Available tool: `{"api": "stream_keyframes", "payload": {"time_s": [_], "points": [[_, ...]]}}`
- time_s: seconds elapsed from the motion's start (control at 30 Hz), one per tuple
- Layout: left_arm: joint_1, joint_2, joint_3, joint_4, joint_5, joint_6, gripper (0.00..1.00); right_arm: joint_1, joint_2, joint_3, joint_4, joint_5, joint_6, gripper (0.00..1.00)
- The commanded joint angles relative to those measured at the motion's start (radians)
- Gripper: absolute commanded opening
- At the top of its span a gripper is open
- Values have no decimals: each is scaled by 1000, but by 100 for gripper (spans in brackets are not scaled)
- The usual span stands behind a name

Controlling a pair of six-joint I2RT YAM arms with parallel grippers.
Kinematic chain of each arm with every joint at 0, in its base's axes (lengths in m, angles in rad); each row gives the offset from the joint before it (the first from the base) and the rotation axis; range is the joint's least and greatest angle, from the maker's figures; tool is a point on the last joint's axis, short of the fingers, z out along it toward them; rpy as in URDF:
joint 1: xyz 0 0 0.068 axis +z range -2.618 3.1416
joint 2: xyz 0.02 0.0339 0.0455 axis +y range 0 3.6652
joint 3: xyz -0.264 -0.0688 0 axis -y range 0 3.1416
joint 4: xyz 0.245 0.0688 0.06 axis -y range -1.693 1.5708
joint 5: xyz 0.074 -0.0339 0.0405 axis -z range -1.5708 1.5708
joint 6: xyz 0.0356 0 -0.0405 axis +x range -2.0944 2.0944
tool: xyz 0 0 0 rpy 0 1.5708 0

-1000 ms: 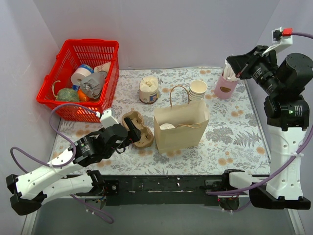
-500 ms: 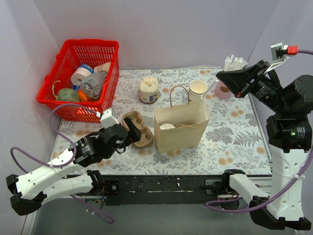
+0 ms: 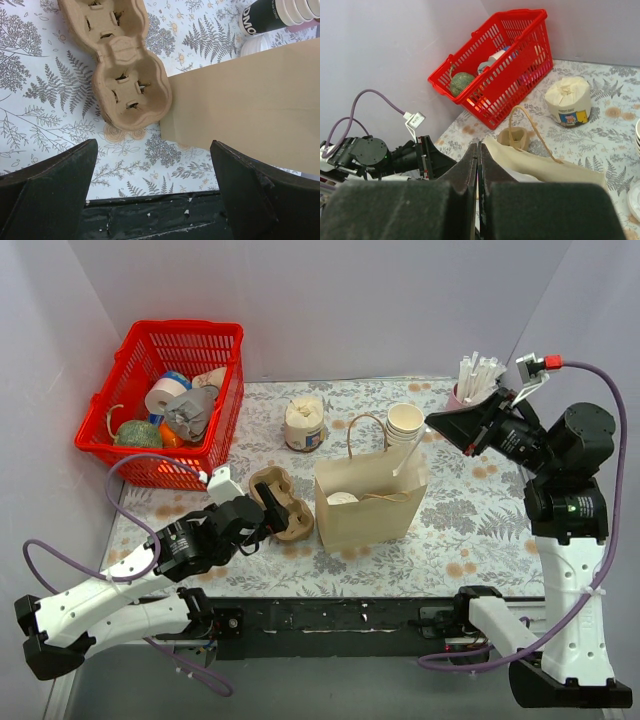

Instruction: Pack the takeout coffee

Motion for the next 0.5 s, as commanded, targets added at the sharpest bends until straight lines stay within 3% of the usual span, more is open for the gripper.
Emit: {"api": "stream_keyframes", "payload": {"time_s": [0.0, 0.33, 0.37, 0.4, 0.47], "points": [[4, -7, -11, 5, -7, -13, 98, -5, 17, -43, 25, 22, 5, 1], [2, -4, -18, -10, -9, -30, 98, -1, 40, -139, -91, 134, -67, 1], [2, -2, -20, -10, -8, -33, 98, -1, 46, -142, -111, 143, -82, 7], [2, 3, -22, -12, -7, -31, 98, -2, 63, -136, -137, 148, -96, 24], [2, 6, -22, -7, -4, -33, 98, -2, 74, -138, -171, 148, -110, 43]]}}
